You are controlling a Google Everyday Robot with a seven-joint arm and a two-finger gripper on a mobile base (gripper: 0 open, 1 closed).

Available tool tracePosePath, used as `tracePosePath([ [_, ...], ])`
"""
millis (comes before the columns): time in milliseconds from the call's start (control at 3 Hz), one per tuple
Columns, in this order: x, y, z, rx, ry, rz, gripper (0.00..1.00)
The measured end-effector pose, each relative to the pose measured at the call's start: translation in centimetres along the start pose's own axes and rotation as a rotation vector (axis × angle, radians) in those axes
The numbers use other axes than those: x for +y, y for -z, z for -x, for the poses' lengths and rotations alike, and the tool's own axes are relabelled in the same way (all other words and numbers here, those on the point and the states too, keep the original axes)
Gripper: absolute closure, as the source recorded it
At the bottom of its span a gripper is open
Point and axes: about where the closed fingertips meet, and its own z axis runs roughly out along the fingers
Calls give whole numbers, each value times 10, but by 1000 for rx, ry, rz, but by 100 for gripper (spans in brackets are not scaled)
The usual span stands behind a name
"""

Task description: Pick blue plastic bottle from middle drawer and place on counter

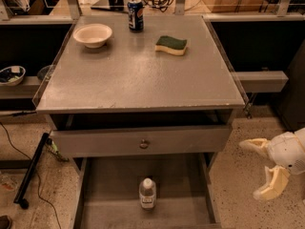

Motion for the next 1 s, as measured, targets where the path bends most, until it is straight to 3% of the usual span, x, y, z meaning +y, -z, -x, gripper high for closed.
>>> tracePosePath([
  [667,0,-56,-46,-34,-83,73,0],
  [1000,-4,-77,-55,-36,-111,105,0],
])
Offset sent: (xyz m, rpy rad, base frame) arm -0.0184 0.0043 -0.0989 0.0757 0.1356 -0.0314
